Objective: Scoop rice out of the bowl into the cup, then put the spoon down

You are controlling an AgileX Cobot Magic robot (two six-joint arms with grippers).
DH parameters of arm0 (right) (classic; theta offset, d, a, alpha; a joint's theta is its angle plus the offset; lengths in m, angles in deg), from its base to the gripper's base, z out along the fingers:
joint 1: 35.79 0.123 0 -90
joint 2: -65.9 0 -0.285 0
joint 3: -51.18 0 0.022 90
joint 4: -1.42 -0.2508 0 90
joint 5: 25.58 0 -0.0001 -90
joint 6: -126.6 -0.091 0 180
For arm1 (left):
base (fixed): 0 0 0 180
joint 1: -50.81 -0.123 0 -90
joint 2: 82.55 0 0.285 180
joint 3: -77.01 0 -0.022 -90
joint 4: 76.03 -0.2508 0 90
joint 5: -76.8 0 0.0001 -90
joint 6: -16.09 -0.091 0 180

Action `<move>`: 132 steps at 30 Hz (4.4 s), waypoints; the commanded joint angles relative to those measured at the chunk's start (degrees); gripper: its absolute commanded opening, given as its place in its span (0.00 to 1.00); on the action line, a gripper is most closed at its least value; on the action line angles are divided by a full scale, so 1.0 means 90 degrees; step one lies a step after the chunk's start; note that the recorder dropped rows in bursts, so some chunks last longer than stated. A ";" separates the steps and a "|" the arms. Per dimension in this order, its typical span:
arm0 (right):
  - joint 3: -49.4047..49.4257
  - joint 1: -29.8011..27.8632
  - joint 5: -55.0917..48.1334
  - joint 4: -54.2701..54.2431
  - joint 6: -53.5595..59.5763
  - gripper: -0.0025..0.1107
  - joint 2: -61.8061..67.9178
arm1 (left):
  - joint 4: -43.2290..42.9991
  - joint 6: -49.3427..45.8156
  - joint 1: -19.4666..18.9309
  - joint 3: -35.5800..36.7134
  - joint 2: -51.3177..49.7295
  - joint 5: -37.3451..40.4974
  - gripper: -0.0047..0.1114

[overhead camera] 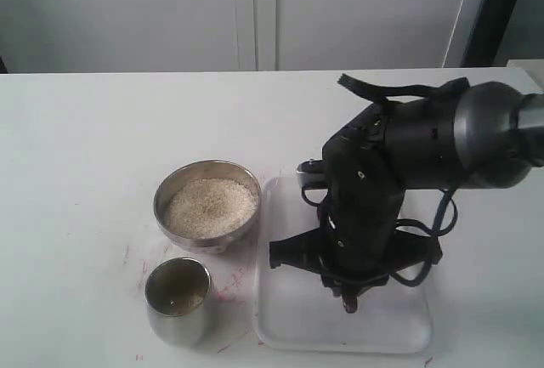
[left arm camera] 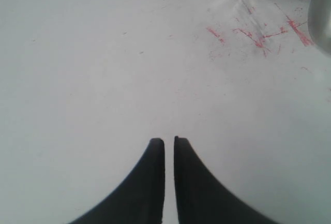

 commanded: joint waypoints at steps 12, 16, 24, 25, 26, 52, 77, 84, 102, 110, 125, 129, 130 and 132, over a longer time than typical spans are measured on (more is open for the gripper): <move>-0.0018 -0.0122 0.0780 0.0051 -0.0679 0.02 0.0389 | 0.0036 0.0037 0.0047 0.0058 0.0000 0.0310 0.16; -0.0018 -0.0122 0.0780 0.0185 -0.0854 0.02 0.0470 | 0.0036 0.0037 0.0047 0.0058 0.0000 0.0310 0.16; -0.0018 -0.0122 0.0794 0.0597 -0.0980 0.02 0.0470 | 0.0036 0.0037 0.0047 0.0058 0.0000 0.0310 0.16; -0.0018 -0.0122 0.0794 0.0623 -0.0980 0.02 0.0470 | 0.0036 0.0037 0.0047 0.0058 0.0000 0.0310 0.16; -0.0018 -0.0122 0.0794 0.0623 -0.0980 0.02 0.0470 | 0.0036 0.0037 0.0047 0.0058 0.0000 0.0310 0.16; -0.0018 -0.0109 0.0029 0.0722 -0.0500 0.23 -0.1198 | 0.0036 0.0037 0.0047 0.0058 0.0000 0.0310 0.16; 0.1495 0.1947 -0.1997 0.0187 0.0544 0.02 -0.7616 | 0.0036 0.0037 0.0047 0.0058 0.0000 0.0310 0.16; 0.1495 0.1947 -0.1971 0.0220 0.0585 0.02 -0.8403 | 0.0036 0.0037 0.0047 0.0058 0.0000 0.0310 0.16; 0.1752 0.0309 0.0442 0.1510 0.1990 0.02 -0.8879 | 0.0036 0.0037 0.0047 0.0058 0.0000 0.0310 0.16; 0.2950 -0.1819 0.2376 0.1296 0.2593 0.02 -0.9408 | 0.0036 0.0037 0.0047 0.0058 0.0000 0.0310 0.16; 0.5761 -0.3592 0.4427 0.1482 0.2607 0.02 -1.0665 | 0.0036 0.0037 0.0047 0.0058 0.0000 0.0310 0.16; 0.6294 -0.3757 0.4454 0.1482 0.2607 0.02 -1.0874 | 0.0036 0.0037 0.0047 0.0058 0.0000 0.0310 0.16; 0.6384 -0.3791 0.4454 0.1482 0.2607 0.02 -1.0943 | 0.0036 0.0037 0.0047 0.0058 0.0000 0.0310 0.16; 0.6453 -0.3870 0.4454 0.1482 0.2590 0.02 -1.1076 | 0.0036 0.0037 0.0047 0.0058 0.0000 0.0310 0.16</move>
